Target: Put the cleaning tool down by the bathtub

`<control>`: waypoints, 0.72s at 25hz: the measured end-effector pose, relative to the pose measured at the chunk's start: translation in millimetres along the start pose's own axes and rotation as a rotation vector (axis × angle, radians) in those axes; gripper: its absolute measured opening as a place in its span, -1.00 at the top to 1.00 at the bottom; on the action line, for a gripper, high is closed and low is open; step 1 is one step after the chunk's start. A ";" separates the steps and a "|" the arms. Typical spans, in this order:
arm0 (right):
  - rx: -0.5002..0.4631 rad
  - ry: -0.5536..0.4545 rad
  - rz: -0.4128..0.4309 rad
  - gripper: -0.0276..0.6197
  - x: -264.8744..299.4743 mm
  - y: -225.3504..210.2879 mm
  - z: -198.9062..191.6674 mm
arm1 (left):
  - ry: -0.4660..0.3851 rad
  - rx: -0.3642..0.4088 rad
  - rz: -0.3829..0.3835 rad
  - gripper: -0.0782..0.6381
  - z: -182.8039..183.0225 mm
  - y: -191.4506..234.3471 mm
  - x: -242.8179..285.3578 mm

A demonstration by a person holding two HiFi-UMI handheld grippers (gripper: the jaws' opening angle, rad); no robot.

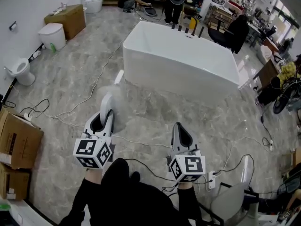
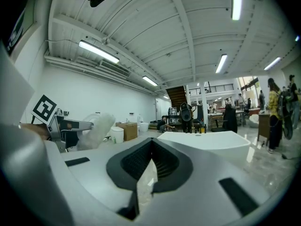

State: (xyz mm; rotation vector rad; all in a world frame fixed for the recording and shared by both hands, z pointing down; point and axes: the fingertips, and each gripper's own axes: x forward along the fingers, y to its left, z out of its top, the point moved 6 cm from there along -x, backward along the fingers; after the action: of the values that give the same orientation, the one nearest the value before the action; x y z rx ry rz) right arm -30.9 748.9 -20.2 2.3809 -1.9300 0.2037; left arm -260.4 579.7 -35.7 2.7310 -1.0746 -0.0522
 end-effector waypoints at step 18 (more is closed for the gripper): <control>-0.030 0.021 -0.012 0.92 112.6 -26.4 9.1 | 0.028 0.002 0.008 0.52 -0.7 47.6 114.1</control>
State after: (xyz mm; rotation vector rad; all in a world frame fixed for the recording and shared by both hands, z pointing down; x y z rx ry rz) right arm 18.3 644.1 -11.9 2.3617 -1.8953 0.1966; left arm -208.5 468.5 -20.5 2.7207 -1.0790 -0.0117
